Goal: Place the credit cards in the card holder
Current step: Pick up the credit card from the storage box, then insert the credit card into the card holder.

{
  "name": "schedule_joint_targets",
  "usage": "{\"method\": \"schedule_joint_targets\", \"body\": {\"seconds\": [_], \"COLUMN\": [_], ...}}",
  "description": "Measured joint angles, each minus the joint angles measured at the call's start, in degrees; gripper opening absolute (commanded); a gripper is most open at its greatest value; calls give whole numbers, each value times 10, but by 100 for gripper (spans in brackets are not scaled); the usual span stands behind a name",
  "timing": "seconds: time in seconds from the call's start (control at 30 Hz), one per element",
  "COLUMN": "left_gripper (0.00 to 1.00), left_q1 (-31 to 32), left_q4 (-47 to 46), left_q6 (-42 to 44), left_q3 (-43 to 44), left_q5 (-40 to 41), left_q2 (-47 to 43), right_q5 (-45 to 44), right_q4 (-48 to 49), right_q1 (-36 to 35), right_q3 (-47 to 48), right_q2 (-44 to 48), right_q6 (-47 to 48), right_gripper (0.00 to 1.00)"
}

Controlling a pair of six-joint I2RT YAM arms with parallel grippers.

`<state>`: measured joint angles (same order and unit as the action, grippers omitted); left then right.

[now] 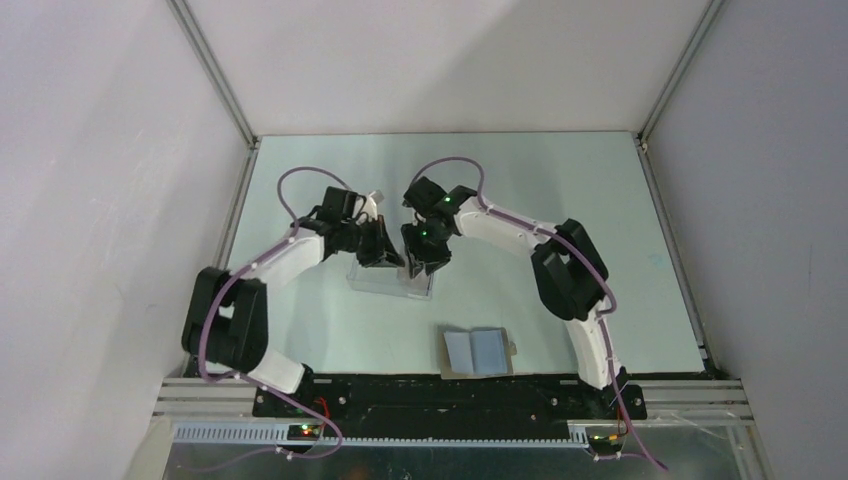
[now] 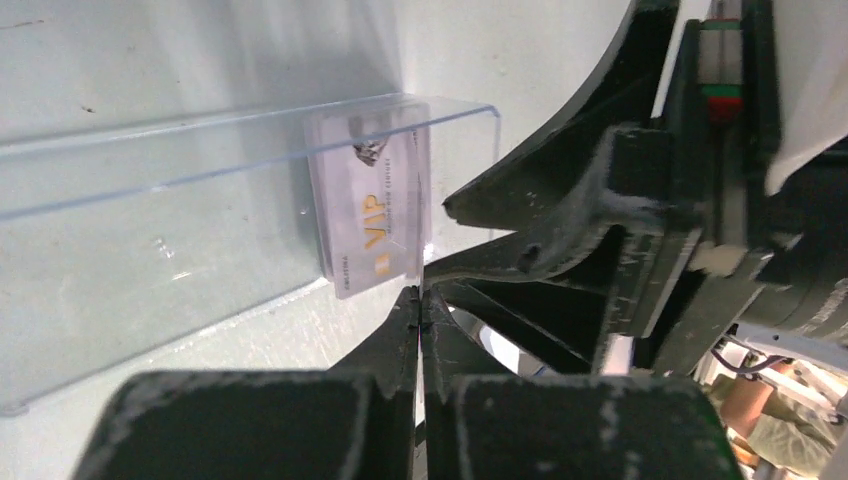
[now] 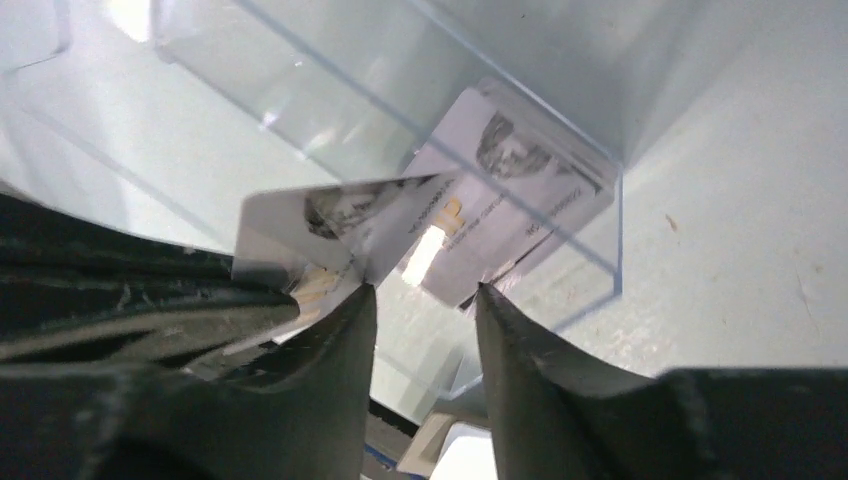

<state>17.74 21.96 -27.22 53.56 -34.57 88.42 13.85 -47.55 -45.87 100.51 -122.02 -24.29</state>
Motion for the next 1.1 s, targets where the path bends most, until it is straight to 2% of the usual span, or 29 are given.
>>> {"method": "schedule_joint_targets", "body": {"seconds": [0.27, 0.37, 0.5, 0.6, 0.7, 0.9, 1.07, 1.1], "left_gripper": [0, 0, 0, 0, 0, 0, 0, 0], "left_q1": [-3, -4, -4, -2, 10, 54, 67, 69], "left_q4": [-6, -14, -66, -160, -228, -332, -376, -381], "left_q6": [-33, -57, -112, -181, -235, -299, -328, -331], "left_q3": [-32, -52, -89, -133, -156, -157, -157, -157], "left_q5": [11, 12, -7, -42, -67, -106, -118, -120], "left_q2": [-130, -190, -275, -323, -345, -369, -376, -376], "right_q5": [39, 72, 151, 213, 267, 350, 388, 394], "right_q4": [66, 103, 200, 271, 326, 462, 551, 571], "right_q1": [27, 48, 93, 127, 137, 141, 142, 142], "right_q3": [-80, -130, -251, -329, -363, -436, -462, -466], "right_q2": [160, 232, 344, 404, 425, 462, 490, 495], "right_q6": [-20, -37, -91, -138, -175, -265, -321, -332], "right_gripper": [69, 72, 73, 71, 65, 57, 49, 44]}}
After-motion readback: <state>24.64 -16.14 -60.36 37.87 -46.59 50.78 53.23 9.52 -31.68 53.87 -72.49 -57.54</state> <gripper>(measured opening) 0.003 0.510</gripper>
